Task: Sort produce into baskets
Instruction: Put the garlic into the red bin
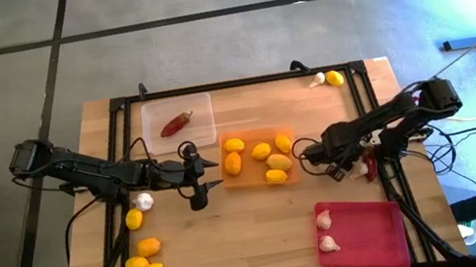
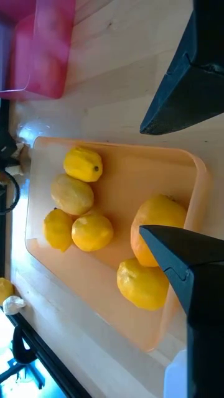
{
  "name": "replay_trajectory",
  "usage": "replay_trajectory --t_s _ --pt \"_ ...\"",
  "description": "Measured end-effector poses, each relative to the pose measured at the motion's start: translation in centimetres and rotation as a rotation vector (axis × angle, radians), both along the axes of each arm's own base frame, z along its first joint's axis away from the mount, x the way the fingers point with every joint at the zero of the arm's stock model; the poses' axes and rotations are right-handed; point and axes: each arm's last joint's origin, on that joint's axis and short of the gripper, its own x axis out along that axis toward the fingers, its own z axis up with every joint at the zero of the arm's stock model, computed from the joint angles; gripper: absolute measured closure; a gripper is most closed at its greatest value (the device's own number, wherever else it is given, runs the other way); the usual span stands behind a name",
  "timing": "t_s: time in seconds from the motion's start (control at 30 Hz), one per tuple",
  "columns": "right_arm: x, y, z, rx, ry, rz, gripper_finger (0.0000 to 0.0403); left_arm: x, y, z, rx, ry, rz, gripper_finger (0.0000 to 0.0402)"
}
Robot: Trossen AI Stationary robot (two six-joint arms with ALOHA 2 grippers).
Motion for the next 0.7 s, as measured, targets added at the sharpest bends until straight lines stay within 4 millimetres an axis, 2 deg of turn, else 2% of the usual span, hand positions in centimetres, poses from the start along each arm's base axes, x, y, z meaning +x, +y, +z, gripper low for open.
replay_trajectory --t_s 0.23,0.37,0.53,0.7 --pt "1.5 0.0 2.9 -0.027 -0.120 0.032 0.0296 0.0 0.0 0.0 -0.001 0.000 0.000 0.0155" --pt "2.6 0.6 4.8 -0.040 -0.211 0.068 0.0297 0.0 0.0 0.0 -0.001 -0.001 0.001 0.0155" --pt "3.7 2.6 7.1 -0.024 -0.304 0.143 0.0297 0.0 0.0 0.0 -0.001 -0.001 0.001 0.0155" --pt "4.2 5.5 9.1 0.013 -0.377 0.205 0.0297 0.0 0.0 0.0 -0.002 -0.001 0.001 0.0155"
